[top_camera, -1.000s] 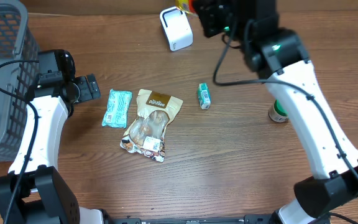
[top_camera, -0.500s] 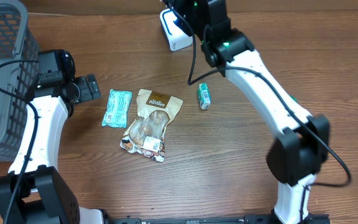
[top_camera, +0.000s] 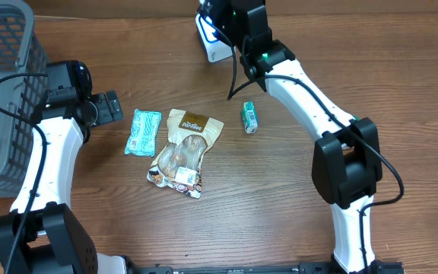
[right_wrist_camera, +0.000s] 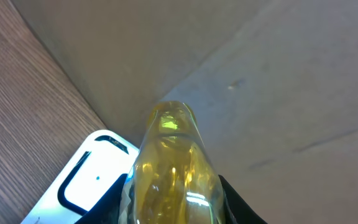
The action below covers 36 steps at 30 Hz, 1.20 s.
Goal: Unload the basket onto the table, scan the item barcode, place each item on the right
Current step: 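Carry the bottle to the white scanner and hold its label there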
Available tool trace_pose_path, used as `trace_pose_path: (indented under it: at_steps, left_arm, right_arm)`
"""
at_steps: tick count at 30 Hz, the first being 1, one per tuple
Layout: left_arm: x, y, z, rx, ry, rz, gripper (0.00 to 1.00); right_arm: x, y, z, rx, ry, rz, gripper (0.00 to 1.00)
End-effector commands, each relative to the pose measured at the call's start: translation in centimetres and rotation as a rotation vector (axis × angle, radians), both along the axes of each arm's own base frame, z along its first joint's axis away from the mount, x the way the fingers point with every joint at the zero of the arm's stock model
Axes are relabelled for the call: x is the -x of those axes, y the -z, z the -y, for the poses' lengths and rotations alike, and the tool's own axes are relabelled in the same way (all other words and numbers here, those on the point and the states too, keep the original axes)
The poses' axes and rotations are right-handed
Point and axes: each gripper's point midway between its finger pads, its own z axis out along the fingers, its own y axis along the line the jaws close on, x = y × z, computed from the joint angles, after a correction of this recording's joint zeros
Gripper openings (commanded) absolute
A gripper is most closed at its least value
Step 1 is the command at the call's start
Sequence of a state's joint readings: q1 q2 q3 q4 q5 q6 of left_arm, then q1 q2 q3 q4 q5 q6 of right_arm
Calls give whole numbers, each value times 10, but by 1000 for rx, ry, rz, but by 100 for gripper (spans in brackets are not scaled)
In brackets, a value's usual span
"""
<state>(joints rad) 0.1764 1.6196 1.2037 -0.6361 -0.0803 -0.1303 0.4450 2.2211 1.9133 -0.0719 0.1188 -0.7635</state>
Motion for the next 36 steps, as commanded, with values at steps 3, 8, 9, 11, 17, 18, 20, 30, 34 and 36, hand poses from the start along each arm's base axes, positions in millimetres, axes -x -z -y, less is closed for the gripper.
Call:
trace_pose_path:
  at_steps: [3,8,9,11,17,18,20,30,34,36]
  left_arm:
    - [-5,-13,1,-15,14,32,100]
    - [-5,-13,1,-15,14,32,99]
    - [-5,-13,1,-15,14,32,99]
    - [-5,-13,1,-15,14,32,99]
    - [-5,-13,1,-15,14,32,99]
    - [-5,-13,1,-15,14,32,100]
    - [-5,-13,1,-15,14,32,100]
    - [-5,-13,1,-15,14,32,100]
    - [-5,-13,1,-15,14,32,100]
    - [-5,-13,1,-15,14,32,100]
  right_arm:
    - [-11,14,-5,75,-37,45,23]
    - [-17,19,-6,142,-56,96,24]
    - [-18,18,-5,150,-58,103,23]
    - [-19,15,-4,148,-56,117,23]
    - [-21,10,-5,118,-110,133,24]
    - [-21,10,-5,114,-119,133,22]
    - [-22,10,-4,113,-121,132,21]
    - [-21,17,-2,108,-115,104,20]
    - [-23,9,7,62,-46,95,28]
    - [-23,-4,15,10,15,97,32]
